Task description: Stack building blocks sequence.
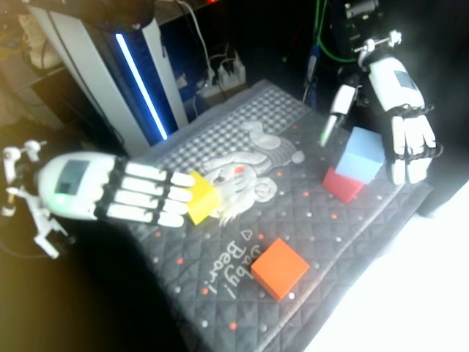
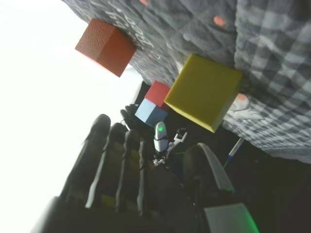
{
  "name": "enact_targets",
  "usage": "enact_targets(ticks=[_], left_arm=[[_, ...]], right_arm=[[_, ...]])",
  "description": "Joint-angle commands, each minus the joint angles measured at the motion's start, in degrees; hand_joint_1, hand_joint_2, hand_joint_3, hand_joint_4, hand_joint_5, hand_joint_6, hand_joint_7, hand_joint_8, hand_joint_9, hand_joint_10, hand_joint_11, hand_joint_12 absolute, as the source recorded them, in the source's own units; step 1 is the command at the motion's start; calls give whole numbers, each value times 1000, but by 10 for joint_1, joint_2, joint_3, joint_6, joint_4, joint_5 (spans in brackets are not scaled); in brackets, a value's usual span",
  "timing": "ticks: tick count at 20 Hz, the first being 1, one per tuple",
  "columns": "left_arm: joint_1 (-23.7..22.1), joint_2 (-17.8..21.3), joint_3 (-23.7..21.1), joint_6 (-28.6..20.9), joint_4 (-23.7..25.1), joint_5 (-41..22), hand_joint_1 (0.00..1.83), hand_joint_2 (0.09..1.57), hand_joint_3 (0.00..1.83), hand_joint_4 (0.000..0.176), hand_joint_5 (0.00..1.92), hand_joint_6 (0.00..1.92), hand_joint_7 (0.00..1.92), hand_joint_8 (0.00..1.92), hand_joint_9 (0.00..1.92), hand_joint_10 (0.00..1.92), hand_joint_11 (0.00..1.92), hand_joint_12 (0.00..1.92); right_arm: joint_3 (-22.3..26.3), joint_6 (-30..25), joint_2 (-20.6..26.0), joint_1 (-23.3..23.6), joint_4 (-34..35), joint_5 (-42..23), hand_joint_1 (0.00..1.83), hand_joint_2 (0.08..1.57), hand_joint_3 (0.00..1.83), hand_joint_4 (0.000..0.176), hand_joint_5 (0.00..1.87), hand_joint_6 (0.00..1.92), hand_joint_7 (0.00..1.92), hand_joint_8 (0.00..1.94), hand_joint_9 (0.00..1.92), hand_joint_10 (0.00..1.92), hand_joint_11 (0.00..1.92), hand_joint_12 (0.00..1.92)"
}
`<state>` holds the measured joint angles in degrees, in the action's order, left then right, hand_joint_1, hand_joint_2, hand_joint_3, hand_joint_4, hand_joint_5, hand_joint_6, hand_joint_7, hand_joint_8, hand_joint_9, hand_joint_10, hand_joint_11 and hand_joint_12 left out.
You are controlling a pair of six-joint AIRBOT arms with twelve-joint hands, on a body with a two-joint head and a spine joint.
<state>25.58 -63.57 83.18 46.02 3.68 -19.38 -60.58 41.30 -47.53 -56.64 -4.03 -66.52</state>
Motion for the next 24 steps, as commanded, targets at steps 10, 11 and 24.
enact_targets(ticks=[10, 11, 24], left_arm=[[131, 187, -210, 29, -49, -320, 610, 805, 0, 176, 0, 0, 0, 0, 0, 0, 0, 0], [168, 202, -233, 16, -56, -362, 645, 813, 0, 176, 0, 0, 0, 0, 0, 0, 0, 0], [345, 220, -292, -22, -140, -513, 798, 821, 4, 176, 0, 0, 0, 0, 0, 0, 0, 0]], right_arm=[[-8, 0, -6, 51, -8, -76, 779, 1314, 0, 45, 295, 10, 299, 2, 269, 1, 278, 8], [-7, 0, -8, 61, -15, -73, 770, 1324, 4, 45, 292, 6, 299, 2, 259, 0, 254, 1], [-57, -49, -82, 112, -78, 63, 492, 938, 17, 176, 54, 0, 2, 0, 64, 11, 100, 15]])
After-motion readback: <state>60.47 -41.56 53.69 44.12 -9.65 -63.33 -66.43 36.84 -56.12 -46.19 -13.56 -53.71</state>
